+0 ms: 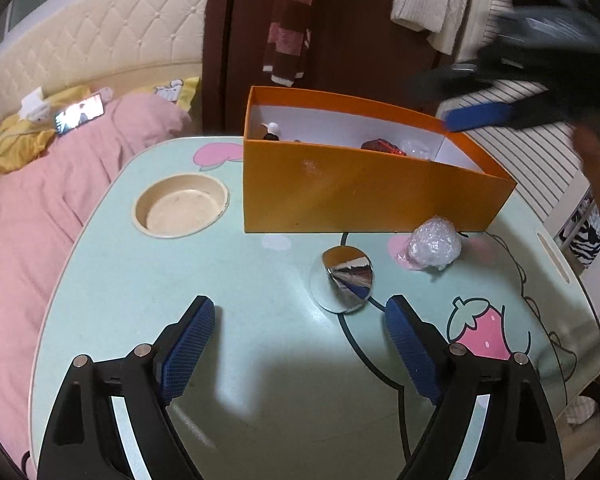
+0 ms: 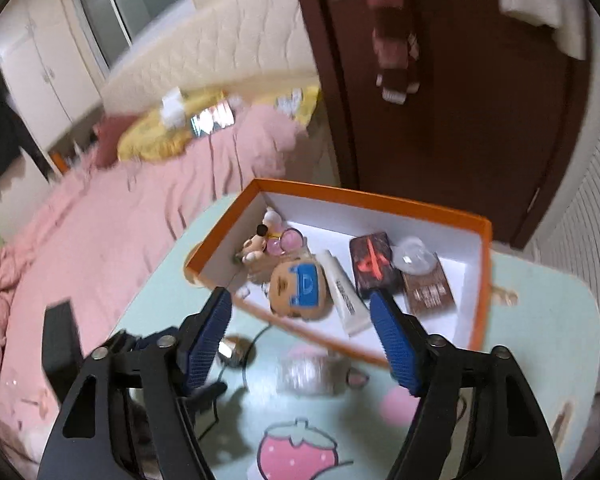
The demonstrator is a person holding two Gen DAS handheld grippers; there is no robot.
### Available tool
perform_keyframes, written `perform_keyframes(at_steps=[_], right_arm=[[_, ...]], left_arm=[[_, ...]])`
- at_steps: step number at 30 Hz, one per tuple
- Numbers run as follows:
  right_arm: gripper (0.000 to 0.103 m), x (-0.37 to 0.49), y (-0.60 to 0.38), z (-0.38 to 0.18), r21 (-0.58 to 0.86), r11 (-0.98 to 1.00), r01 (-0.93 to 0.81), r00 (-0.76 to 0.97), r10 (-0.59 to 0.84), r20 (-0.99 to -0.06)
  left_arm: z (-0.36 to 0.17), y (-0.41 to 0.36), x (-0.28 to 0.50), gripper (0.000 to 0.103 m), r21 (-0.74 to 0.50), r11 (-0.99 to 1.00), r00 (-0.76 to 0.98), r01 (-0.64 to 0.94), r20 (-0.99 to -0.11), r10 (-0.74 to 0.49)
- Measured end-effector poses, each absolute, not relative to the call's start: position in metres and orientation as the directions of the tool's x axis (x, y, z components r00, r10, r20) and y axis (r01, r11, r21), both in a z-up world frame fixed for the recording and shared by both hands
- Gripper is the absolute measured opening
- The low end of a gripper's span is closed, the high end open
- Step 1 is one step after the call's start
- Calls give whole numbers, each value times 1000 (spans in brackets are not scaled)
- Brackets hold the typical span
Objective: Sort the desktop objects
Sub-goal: 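Reach the right gripper into the box and grasp the teddy-bear keychain, then carry the teddy-bear keychain out with the right gripper and release it on the table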
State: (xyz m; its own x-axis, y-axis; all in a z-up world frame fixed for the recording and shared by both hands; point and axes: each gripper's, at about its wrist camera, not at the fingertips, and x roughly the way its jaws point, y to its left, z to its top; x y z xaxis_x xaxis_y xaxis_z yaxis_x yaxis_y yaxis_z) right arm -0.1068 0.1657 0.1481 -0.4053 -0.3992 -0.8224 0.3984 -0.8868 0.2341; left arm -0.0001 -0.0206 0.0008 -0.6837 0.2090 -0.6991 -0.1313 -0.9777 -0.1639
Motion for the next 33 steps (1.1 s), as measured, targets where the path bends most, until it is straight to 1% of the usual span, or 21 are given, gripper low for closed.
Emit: perform_keyframes(at_steps=[1,5,8,10,13,14,15,20,24,29,33], right_arm=[[64,-123,158,143,244,-887,393,-345,-388,-855],[63,-164,127,114,216,-895,389,-149,-293,-944],[63,-178,116,94,253,-893,373,-25,-283,-959],[63,-186,112,81,222,-908,355,21,-230,-973],[61,-193,108,74,232,-908,350,52,-228,-972],[48,-194,107,73,228,-908,352,53,-223,-973],[45,-194,106,70,220,-906,360,58,-214,-975],[41,-193,112,66,258,-902,345,49,-257,-965],[40,-193,124,76,326,-895,303,13,-338,-941],[40,-173,143,119,408,-856,319,-112,-461,-880],[40,-139,169,153,454,-820,350,-201,-539,-818]], left_arm=[[1,-21,0,87,-165,-977,-683,-134,-699,211],[1,-20,1,90,-164,-976,-679,-144,-701,218],[1,-18,1,93,-155,-976,-673,-153,-707,218],[0,-18,1,94,-152,-976,-668,-155,-711,217],[0,-18,2,96,-159,-974,-668,-161,-709,226],[0,-18,2,96,-157,-974,-667,-161,-711,225],[0,-18,2,96,-156,-975,-666,-160,-712,224],[0,-19,2,97,-161,-974,-667,-159,-710,227],[0,-18,3,97,-154,-975,-666,-161,-712,223],[-1,-13,2,101,-127,-976,-656,-175,-724,212],[-3,-6,2,102,-71,-981,-646,-183,-743,174]])
